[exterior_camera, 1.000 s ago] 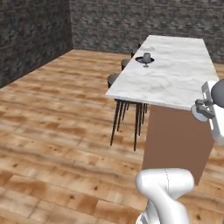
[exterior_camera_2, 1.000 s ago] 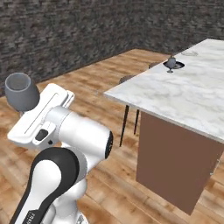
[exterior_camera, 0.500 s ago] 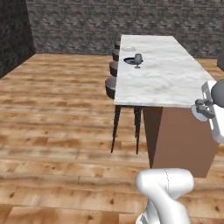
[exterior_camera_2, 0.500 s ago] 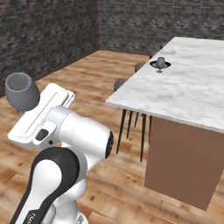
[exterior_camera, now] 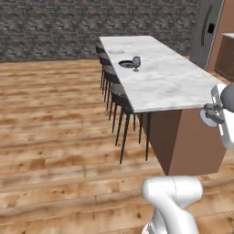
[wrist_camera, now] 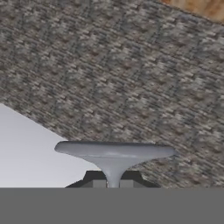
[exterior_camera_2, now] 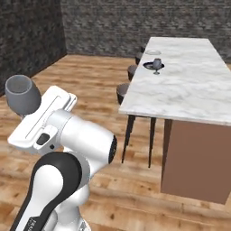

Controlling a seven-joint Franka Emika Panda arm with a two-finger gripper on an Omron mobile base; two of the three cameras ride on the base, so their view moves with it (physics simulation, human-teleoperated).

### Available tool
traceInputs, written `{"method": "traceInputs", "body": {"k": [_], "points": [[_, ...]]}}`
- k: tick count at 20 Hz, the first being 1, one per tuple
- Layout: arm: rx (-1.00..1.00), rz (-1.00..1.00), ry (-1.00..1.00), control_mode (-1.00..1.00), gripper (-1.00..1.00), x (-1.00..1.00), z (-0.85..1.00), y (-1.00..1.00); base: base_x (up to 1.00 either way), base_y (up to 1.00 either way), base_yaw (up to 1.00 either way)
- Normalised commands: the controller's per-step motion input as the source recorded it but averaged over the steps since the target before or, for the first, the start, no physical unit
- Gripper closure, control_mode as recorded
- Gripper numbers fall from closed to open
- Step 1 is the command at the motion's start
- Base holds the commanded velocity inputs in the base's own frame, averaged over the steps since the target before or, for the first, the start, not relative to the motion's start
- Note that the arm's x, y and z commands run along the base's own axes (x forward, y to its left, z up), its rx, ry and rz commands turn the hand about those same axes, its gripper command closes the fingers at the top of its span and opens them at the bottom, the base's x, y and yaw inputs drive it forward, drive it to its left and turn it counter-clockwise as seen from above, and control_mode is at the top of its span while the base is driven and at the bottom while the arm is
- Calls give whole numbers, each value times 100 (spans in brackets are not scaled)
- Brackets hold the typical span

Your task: Retrieve the wine glasses from the counter and place one next to each plate.

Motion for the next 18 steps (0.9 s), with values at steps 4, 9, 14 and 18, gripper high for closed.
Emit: {"method": "traceInputs", "body": {"k": [4, 9, 14, 18], "points": [[0, 0, 0, 100, 100, 0, 0, 0, 51, 100, -41], [0, 0, 0, 100, 100, 0, 0, 0, 51, 100, -41], [0, 0, 0, 100, 100, 0, 0, 0, 54, 100, -39], [0, 0, 0, 100, 100, 0, 0, 0, 56, 100, -41]]}}
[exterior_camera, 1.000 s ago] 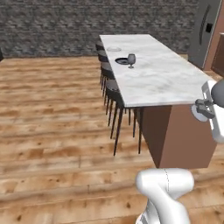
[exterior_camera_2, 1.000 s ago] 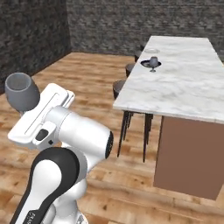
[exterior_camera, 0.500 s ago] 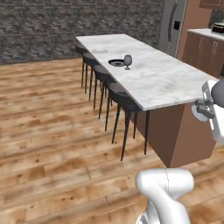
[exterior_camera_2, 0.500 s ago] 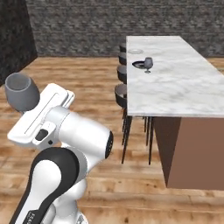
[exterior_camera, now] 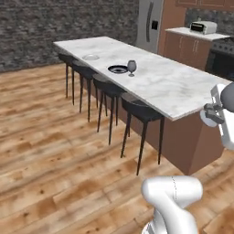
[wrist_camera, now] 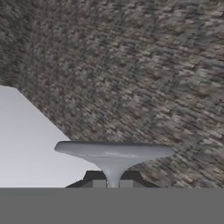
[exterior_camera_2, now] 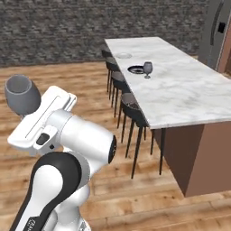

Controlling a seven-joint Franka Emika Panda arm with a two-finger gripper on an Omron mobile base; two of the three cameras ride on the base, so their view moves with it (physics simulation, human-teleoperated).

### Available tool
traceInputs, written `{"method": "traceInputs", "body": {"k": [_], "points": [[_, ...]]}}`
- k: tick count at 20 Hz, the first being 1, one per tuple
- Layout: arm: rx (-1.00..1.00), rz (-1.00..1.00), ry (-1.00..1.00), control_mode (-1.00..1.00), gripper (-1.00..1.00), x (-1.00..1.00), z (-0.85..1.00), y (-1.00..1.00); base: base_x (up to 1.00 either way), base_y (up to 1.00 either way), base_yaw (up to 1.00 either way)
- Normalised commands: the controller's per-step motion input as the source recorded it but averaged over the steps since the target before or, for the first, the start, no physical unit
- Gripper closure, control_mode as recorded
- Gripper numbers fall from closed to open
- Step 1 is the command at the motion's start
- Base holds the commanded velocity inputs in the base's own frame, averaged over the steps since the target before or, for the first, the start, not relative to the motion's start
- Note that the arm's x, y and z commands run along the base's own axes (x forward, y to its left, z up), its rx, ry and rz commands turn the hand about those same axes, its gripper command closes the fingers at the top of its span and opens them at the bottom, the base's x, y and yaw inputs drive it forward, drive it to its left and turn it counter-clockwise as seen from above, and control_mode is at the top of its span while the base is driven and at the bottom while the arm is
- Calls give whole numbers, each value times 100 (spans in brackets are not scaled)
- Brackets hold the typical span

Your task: Retrieve the wine glasses from the counter and place one next to each plate.

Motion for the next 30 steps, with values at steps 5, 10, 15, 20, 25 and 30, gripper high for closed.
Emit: {"method": "traceInputs", "body": {"k": [5, 10, 15, 20, 25, 30], "points": [[0, 0, 0, 100, 100, 0, 0, 0, 55, 100, -47], [0, 0, 0, 100, 100, 0, 0, 0, 47, 67, -80], [0, 0, 0, 100, 100, 0, 0, 0, 13, 31, -96], [0, 0, 0, 100, 100, 0, 0, 0, 0, 12, -100], [0, 0, 0, 100, 100, 0, 0, 0, -3, 47, -90], [0, 0, 0, 100, 100, 0, 0, 0, -92, 100, -19]]}}
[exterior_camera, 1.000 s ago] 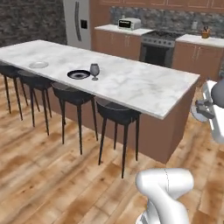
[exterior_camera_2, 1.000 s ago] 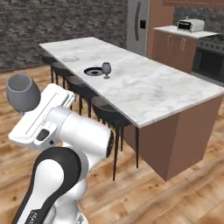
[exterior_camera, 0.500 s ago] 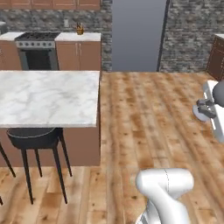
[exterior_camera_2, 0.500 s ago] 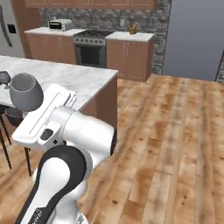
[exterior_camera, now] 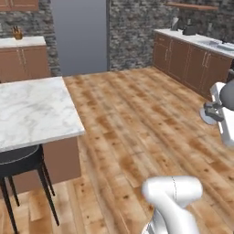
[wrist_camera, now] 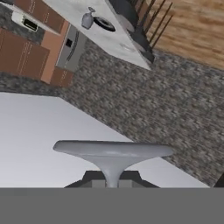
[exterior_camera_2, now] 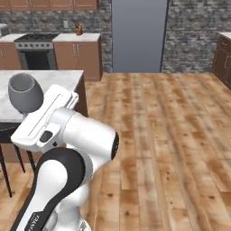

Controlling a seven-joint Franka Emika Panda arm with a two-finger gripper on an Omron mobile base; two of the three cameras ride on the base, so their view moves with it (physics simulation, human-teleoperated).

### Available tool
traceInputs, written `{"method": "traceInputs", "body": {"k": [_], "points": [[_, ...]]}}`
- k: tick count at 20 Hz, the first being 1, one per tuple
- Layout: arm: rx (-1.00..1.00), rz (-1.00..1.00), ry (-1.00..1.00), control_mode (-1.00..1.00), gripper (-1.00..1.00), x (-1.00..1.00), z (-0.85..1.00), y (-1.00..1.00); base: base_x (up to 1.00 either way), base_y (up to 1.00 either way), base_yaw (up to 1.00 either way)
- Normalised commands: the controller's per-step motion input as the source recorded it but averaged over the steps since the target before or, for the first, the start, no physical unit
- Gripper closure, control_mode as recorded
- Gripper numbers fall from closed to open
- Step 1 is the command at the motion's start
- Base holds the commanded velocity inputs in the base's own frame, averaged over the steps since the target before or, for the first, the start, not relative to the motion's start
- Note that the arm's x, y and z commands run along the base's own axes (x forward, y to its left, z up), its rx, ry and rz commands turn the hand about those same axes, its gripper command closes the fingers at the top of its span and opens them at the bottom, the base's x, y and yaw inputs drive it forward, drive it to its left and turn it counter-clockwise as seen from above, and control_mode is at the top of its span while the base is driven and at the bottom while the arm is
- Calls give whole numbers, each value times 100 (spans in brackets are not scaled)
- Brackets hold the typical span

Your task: Retrieve the wine glasses from the counter and place one next to each plate.

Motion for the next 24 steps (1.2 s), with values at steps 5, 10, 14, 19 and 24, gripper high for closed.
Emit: {"method": "traceInputs", "body": {"k": [5, 10, 14, 19, 24], "points": [[0, 0, 0, 100, 100, 0, 0, 0, -100, 100, 0], [0, 0, 0, 100, 100, 0, 0, 0, -87, 100, 7], [0, 0, 0, 100, 100, 0, 0, 0, -51, 100, 19], [0, 0, 0, 100, 100, 0, 0, 0, -28, 100, 23], [0, 0, 0, 100, 100, 0, 0, 0, -1, 100, 20]]}}
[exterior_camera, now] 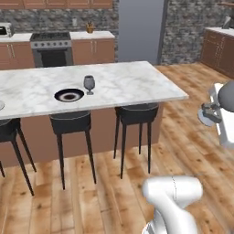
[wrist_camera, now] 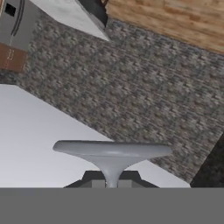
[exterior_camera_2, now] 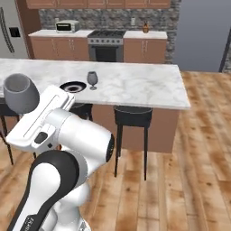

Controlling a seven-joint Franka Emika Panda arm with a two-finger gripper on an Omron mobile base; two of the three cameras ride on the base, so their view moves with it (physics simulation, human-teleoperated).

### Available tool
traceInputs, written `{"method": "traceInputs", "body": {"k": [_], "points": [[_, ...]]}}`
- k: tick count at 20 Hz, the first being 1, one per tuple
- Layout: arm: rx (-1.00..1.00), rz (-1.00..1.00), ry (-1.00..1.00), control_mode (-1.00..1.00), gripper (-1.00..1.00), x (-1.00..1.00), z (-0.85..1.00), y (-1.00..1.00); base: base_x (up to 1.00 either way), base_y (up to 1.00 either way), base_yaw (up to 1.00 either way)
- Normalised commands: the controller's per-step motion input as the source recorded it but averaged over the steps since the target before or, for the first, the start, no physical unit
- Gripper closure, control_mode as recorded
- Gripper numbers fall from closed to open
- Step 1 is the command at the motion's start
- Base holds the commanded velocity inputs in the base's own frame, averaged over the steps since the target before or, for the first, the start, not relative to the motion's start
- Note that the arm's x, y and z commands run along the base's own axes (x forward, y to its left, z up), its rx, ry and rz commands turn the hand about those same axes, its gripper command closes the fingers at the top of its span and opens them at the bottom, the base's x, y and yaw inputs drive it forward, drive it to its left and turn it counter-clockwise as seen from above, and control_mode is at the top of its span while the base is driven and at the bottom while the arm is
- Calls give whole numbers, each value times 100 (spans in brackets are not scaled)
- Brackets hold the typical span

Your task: Retrieve the wine glasses from the counter and place one next to each plate.

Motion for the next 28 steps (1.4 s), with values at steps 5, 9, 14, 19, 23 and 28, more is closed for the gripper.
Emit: {"method": "traceInputs", "body": {"k": [5, 9, 14, 19, 23, 28], "points": [[0, 0, 0, 100, 100, 0, 0, 0, 1, 100, 17], [0, 0, 0, 100, 100, 0, 0, 0, 0, 100, 15], [0, 0, 0, 100, 100, 0, 0, 0, 34, 100, 13], [0, 0, 0, 100, 100, 0, 0, 0, 60, 100, 7], [0, 0, 0, 100, 100, 0, 0, 0, 76, 100, 0], [0, 0, 0, 100, 100, 0, 0, 0, 75, 64, -2]]}}
